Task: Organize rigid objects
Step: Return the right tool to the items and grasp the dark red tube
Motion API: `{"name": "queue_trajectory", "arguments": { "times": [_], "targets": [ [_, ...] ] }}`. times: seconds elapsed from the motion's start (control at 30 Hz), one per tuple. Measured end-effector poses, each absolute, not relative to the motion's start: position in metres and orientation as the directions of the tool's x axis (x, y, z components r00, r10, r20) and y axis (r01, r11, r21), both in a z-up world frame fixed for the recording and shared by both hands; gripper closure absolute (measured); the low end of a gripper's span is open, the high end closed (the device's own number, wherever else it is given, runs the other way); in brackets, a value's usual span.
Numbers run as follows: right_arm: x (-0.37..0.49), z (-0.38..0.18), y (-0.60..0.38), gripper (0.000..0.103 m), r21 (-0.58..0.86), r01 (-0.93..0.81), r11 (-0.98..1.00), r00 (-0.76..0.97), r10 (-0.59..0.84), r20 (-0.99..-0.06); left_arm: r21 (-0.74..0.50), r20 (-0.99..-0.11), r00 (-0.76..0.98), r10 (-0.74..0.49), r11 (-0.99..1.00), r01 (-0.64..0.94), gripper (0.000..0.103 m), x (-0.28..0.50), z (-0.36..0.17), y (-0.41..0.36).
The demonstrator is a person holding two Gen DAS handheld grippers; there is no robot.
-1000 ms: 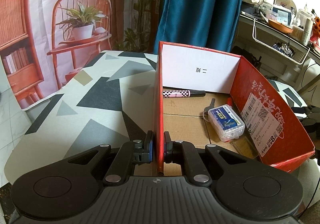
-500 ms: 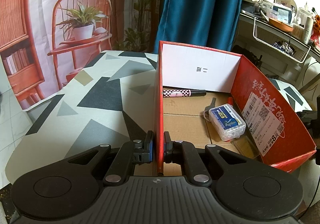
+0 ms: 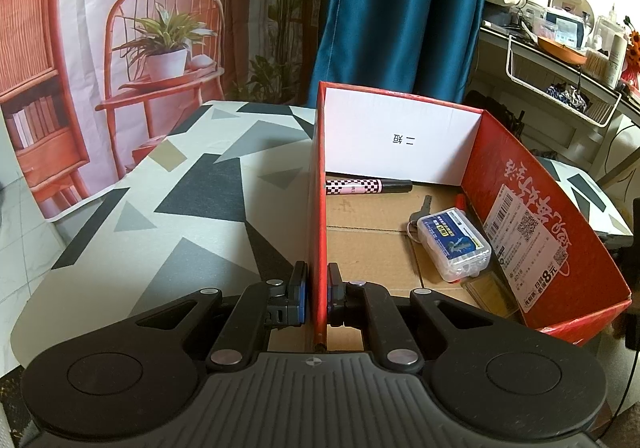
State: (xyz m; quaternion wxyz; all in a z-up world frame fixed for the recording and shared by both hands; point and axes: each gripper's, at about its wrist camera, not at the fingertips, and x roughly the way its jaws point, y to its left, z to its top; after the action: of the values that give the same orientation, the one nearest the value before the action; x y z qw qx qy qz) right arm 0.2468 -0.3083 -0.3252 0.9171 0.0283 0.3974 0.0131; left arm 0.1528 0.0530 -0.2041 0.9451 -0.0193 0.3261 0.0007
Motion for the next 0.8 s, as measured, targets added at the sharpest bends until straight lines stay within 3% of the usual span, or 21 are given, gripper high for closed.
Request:
{"name": "queue_trajectory", "arguments": {
  "times": [0.57, 0.8],
  "targets": [
    [0.225, -0.328, -0.278, 0.004, 0.051, 0.125, 0.991, 0.725, -0.056, -0.687, -0.036, -0.613, 0.790, -0.011, 0.999, -0.014, 0.093, 0.152, -0.204, 0.052],
    [0.220, -0.326, -0.283, 0.004, 0.098, 0.115, 0.989, 0.749, -0.022, -0.663, -0.035, -0.613, 0.790, -0.009, 0.999, -0.015, 0.093, 0.153, -0.204, 0.052]
  ]
}}
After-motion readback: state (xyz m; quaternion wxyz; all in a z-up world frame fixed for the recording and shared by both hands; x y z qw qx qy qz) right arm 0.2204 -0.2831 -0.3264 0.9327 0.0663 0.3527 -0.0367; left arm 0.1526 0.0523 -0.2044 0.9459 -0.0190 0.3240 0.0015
